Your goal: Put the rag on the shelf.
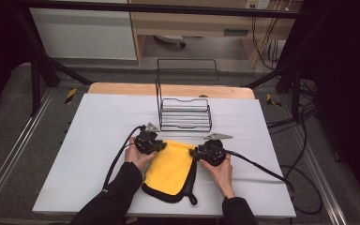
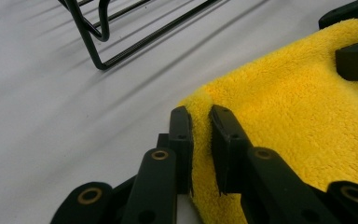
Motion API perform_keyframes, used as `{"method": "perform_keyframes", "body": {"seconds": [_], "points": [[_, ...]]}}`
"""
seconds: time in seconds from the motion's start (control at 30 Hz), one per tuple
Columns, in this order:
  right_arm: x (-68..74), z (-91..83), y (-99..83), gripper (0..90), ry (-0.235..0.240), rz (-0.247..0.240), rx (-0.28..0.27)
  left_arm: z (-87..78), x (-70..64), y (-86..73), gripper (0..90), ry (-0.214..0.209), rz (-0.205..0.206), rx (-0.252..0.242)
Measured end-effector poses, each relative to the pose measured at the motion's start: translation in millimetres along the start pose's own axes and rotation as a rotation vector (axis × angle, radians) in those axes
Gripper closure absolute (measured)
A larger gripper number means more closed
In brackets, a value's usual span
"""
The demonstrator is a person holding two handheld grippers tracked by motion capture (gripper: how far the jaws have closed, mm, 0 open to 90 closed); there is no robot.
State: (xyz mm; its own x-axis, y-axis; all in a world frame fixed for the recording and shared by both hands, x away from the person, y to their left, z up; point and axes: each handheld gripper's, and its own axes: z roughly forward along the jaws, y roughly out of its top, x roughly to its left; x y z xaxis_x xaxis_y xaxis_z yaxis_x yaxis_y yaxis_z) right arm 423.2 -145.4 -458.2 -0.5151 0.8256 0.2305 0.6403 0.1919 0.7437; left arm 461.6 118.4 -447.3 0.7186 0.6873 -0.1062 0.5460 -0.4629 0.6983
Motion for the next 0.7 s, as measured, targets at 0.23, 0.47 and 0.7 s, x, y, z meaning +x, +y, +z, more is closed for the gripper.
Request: {"method": "perform_keyframes", "body": {"seconds": [0.23,0.47,0.7], "points": [[4.5,1.4,2.0,69.2,0.025,0.035,0.033,0.2,-0.7,1.9,78.5,0.002,0.011,0.011],[4.9,1.8,3.5,77.5,0.049,0.090,0.048,-1.1,1.2,2.3,80.9,-0.012,-0.023,0.010],[5.6,-3.4,5.4,78.9,0.058,0.084,0.030,-11.4,3.3,2.7,82.6,-0.027,-0.035,-0.020]]}}
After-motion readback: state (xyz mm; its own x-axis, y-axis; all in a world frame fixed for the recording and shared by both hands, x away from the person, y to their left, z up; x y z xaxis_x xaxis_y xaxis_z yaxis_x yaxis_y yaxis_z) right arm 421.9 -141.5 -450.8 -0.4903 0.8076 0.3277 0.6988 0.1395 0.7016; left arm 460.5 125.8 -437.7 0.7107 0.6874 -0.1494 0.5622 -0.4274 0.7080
